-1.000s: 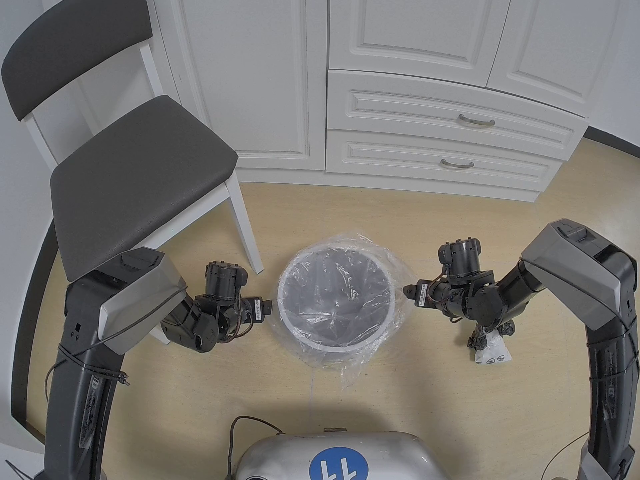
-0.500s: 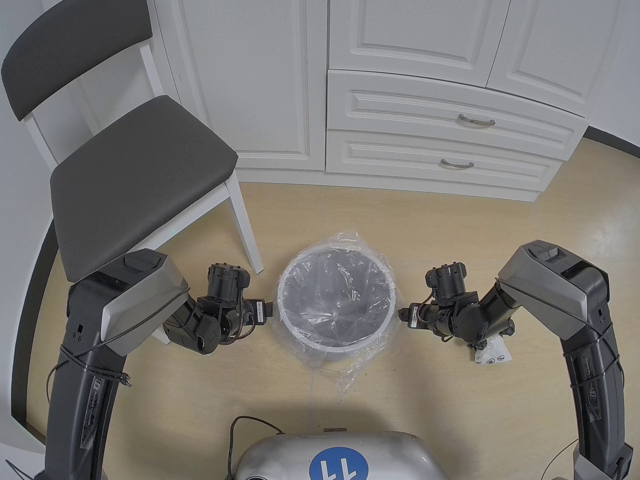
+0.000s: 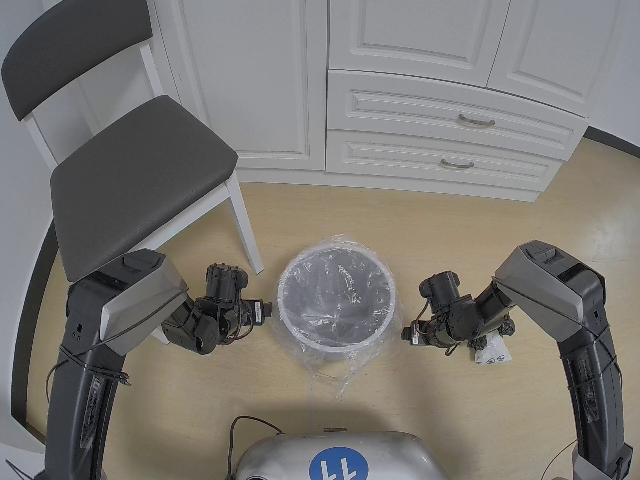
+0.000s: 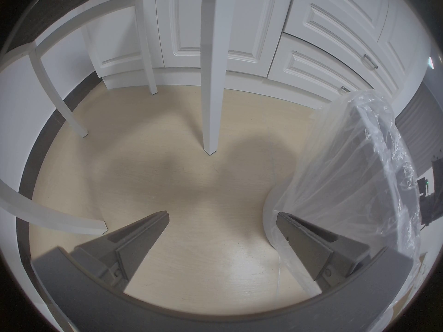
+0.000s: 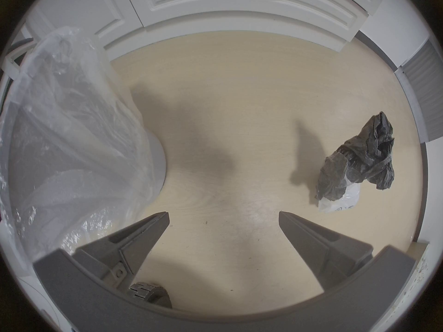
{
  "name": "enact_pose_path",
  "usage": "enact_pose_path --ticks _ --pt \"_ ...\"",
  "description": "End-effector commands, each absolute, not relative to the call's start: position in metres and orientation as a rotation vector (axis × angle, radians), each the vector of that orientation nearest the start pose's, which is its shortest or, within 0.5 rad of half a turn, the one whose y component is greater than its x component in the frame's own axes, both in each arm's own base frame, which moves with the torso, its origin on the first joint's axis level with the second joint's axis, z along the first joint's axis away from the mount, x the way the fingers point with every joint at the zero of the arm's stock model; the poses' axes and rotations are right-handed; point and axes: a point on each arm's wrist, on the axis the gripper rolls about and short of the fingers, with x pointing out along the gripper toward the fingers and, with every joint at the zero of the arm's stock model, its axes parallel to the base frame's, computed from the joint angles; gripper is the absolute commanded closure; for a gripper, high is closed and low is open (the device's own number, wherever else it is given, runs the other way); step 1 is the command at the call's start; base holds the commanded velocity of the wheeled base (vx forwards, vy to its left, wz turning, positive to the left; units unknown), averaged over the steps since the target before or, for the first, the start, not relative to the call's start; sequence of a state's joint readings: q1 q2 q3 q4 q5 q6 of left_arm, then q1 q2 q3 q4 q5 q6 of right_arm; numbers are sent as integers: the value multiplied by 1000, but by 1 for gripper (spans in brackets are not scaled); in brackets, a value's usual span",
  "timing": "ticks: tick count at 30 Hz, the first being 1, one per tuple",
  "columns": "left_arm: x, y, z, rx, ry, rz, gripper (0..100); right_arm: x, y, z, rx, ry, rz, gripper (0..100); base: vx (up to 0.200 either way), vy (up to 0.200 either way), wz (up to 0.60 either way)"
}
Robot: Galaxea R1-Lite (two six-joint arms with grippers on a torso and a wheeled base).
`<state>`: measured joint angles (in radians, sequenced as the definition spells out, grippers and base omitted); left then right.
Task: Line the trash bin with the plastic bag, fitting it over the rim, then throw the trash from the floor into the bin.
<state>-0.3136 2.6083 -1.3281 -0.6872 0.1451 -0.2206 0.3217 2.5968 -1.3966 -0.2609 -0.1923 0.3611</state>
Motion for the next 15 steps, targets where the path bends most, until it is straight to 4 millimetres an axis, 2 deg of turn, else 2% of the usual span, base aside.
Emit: enact_pose_path --ticks 1,7,12,15 --pt "442 -140 -51 -75 599 -98 0 433 141 -56 106 903 -50 0 0 0 0" --pt "444 -132 -46 -80 592 -84 0 431 140 -56 103 906 -55 0 0 0 0" --pt "431 -122 -22 -77 595 -120 0 415 134 -17 100 879 -28 0 0 0 0" --pt "419 -116 -10 -51 603 -185 0 407 132 -1 74 865 -9 0 0 0 0"
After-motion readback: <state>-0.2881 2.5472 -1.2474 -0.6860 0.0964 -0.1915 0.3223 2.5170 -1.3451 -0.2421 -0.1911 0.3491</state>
